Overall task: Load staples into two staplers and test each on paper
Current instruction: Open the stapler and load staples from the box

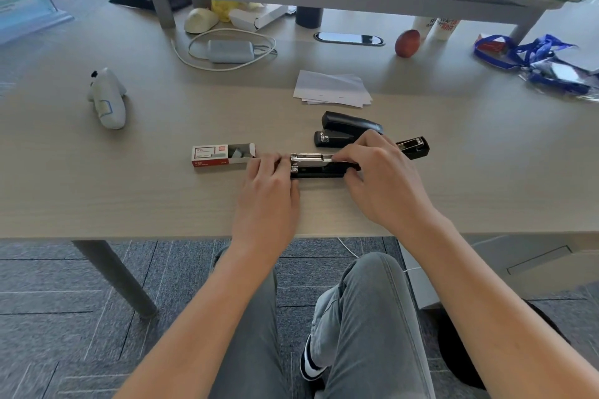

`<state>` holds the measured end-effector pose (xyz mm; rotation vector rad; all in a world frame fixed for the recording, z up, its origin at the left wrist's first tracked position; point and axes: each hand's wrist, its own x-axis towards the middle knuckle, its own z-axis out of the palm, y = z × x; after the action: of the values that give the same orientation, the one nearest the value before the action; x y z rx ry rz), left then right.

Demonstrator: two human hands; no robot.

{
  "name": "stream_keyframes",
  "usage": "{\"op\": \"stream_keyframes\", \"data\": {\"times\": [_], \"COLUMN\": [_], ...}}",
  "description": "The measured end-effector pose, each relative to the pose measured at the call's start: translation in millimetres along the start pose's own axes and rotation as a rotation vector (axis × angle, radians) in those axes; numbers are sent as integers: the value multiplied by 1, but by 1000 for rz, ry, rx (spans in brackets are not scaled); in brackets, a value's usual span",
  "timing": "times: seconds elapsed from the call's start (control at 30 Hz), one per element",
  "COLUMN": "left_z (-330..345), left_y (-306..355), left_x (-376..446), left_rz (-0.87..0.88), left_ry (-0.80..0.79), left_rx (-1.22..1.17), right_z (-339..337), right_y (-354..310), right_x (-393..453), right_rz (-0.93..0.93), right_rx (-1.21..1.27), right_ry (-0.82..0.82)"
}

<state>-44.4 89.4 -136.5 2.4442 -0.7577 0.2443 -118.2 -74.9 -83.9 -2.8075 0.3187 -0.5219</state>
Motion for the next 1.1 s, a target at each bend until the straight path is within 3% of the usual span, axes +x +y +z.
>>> {"op": "stream_keyframes", "data": {"times": [0.43, 0.7, 0.87, 1.0, 1.1], "left_z": [2, -1, -6, -4, -3], "left_y": [-3, -1, 5, 4, 4], "left_x": [0, -1, -3, -3, -3], "left_rz": [10, -6, 23, 41, 38], "left_ry": [-3, -21, -55, -47, -38], "left_rx": [16, 16, -3, 42, 49], "right_z": [6, 11, 10, 0, -5], "right_y": [-30, -18, -2, 14, 25], "right_x": [15, 1, -25, -36, -33], "right_rz": [11, 40, 395, 846, 958], "right_rx": [165, 289, 531, 1011, 1287], "right_ry": [-181, -92, 70, 166, 217]}}
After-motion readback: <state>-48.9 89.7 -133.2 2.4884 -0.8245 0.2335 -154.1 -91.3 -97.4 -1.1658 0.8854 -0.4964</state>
